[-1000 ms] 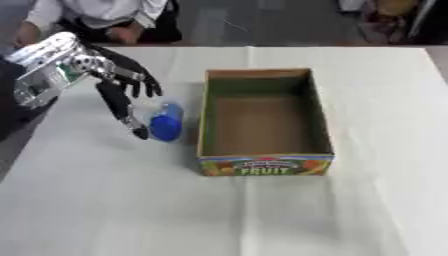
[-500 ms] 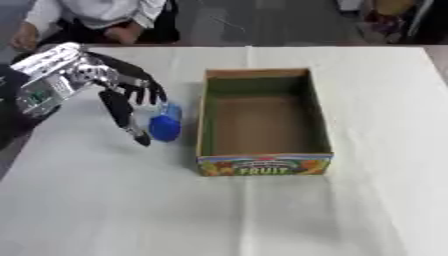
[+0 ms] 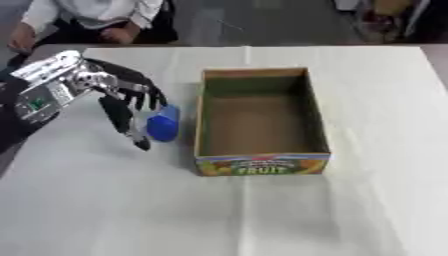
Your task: Pick up objects on the table and place them in the box.
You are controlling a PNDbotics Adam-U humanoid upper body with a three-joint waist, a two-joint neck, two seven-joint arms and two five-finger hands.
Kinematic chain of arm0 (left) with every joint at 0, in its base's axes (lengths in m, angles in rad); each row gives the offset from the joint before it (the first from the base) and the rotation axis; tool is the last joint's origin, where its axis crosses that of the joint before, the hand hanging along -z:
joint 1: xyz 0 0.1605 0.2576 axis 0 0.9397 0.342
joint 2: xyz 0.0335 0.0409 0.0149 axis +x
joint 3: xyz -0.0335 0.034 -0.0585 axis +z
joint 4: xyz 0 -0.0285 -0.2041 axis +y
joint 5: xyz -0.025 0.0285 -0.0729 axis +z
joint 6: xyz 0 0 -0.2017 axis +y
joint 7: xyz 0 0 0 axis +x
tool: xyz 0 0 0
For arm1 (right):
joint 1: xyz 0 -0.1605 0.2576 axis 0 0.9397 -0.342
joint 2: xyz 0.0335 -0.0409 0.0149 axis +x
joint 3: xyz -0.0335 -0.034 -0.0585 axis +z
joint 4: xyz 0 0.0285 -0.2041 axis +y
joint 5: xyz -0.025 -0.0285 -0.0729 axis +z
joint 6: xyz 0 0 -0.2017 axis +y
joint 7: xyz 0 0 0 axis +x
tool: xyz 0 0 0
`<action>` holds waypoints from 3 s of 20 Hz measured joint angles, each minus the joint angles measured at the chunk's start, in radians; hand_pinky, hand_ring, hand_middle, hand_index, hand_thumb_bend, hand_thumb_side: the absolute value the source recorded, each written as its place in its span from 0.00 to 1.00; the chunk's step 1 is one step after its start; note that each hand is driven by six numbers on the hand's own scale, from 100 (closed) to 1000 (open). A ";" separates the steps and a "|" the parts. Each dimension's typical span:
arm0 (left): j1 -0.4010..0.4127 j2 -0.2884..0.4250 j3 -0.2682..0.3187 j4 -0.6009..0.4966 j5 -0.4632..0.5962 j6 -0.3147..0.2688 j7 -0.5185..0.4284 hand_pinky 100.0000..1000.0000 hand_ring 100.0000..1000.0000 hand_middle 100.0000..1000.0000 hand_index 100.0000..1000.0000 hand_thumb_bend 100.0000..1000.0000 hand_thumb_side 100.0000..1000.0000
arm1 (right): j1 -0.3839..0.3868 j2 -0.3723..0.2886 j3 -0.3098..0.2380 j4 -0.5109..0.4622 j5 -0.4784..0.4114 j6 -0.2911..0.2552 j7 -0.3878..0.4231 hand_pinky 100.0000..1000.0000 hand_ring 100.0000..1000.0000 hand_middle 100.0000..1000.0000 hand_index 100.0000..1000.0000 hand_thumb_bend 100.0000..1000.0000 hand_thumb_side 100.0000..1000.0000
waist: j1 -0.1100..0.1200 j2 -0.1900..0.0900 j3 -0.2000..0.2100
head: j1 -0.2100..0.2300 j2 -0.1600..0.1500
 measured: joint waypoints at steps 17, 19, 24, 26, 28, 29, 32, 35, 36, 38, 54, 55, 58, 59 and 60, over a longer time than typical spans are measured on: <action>-0.001 0.018 0.065 -0.073 0.042 0.056 -0.013 0.57 0.60 0.73 0.92 0.62 0.43 | 0.000 0.000 0.000 0.000 0.000 -0.002 0.002 0.14 0.46 0.45 0.56 0.00 0.88 | 0.000 0.001 0.003 | -0.009 0.009; -0.005 0.028 0.078 -0.090 0.043 0.066 -0.031 0.57 0.60 0.73 0.92 0.61 0.43 | 0.000 0.000 0.000 0.000 0.000 -0.002 0.002 0.14 0.46 0.45 0.56 0.00 0.88 | 0.000 0.001 0.003 | -0.009 0.009; -0.007 0.038 0.104 -0.119 0.045 0.082 -0.065 0.58 0.63 0.77 0.93 0.61 0.44 | 0.000 0.000 0.000 0.000 0.001 -0.002 0.002 0.14 0.46 0.45 0.56 0.00 0.88 | 0.001 0.001 0.003 | -0.010 0.009; -0.013 0.038 0.110 -0.125 0.042 0.087 -0.070 0.60 0.67 0.81 0.94 0.61 0.44 | 0.000 0.000 0.000 0.000 0.001 -0.002 0.002 0.14 0.46 0.45 0.56 0.00 0.88 | 0.001 0.001 0.003 | -0.010 0.010; -0.017 0.038 0.114 -0.124 0.033 0.088 -0.071 0.62 0.72 0.86 0.94 0.62 0.44 | 0.000 0.000 0.000 0.000 0.001 -0.002 0.002 0.14 0.46 0.45 0.56 0.00 0.88 | 0.001 0.001 0.003 | -0.010 0.010; -0.021 0.037 0.114 -0.121 0.026 0.088 -0.071 0.62 0.72 0.86 0.94 0.62 0.44 | 0.000 0.000 0.000 0.000 0.001 -0.002 0.002 0.14 0.46 0.45 0.56 0.00 0.88 | 0.001 0.001 0.003 | -0.010 0.010; -0.031 0.035 0.113 -0.098 0.006 0.080 -0.068 0.65 0.77 0.91 0.95 0.64 0.44 | 0.000 0.000 0.000 0.000 0.001 -0.002 0.002 0.14 0.46 0.45 0.56 0.00 0.88 | 0.001 0.001 0.003 | -0.010 0.010; -0.035 0.025 0.109 -0.069 -0.011 0.062 -0.066 0.72 0.84 0.92 0.95 0.65 0.43 | 0.000 0.000 0.000 0.000 0.001 -0.002 0.002 0.14 0.46 0.45 0.56 0.00 0.88 | 0.001 0.001 0.000 | -0.010 0.010; -0.039 0.021 0.106 -0.059 -0.015 0.056 -0.066 0.77 0.87 0.93 0.95 0.65 0.43 | 0.000 0.000 0.000 0.000 0.001 -0.002 0.002 0.14 0.46 0.45 0.56 0.00 0.88 | 0.001 0.001 0.000 | -0.010 0.010; -0.047 0.014 0.100 -0.040 -0.022 0.045 -0.064 0.83 0.88 0.93 0.95 0.66 0.43 | 0.000 0.000 0.000 0.000 0.000 -0.002 0.002 0.14 0.46 0.45 0.56 0.00 0.87 | 0.001 0.001 -0.003 | -0.010 0.010; -0.068 -0.041 0.081 0.081 -0.077 -0.019 -0.092 0.83 0.88 0.92 0.95 0.68 0.40 | -0.022 0.000 0.002 0.000 -0.020 0.005 0.012 0.14 0.46 0.45 0.56 0.00 0.87 | 0.004 0.007 -0.024 | -0.009 0.010; -0.068 -0.044 0.081 0.089 -0.083 -0.024 -0.093 0.83 0.88 0.92 0.95 0.68 0.40 | -0.023 0.000 0.002 0.000 -0.023 0.006 0.013 0.14 0.46 0.45 0.56 0.00 0.87 | 0.005 0.008 -0.025 | -0.009 0.010; -0.068 -0.047 0.081 0.113 -0.099 -0.034 -0.094 0.82 0.88 0.92 0.95 0.68 0.40 | -0.030 0.000 0.002 0.000 -0.028 0.008 0.015 0.14 0.46 0.45 0.56 0.00 0.87 | 0.008 0.009 -0.028 | -0.009 0.010; -0.068 -0.049 0.081 0.119 -0.102 -0.037 -0.093 0.82 0.87 0.91 0.95 0.68 0.40 | -0.031 0.000 0.002 0.000 -0.030 0.009 0.017 0.14 0.46 0.45 0.56 0.00 0.87 | 0.008 0.009 -0.029 | -0.009 0.010; -0.068 -0.052 0.081 0.125 -0.106 -0.040 -0.091 0.82 0.87 0.91 0.95 0.68 0.40 | -0.031 0.000 0.002 0.000 -0.032 0.009 0.017 0.14 0.46 0.45 0.56 0.00 0.87 | 0.008 0.009 -0.030 | -0.009 0.011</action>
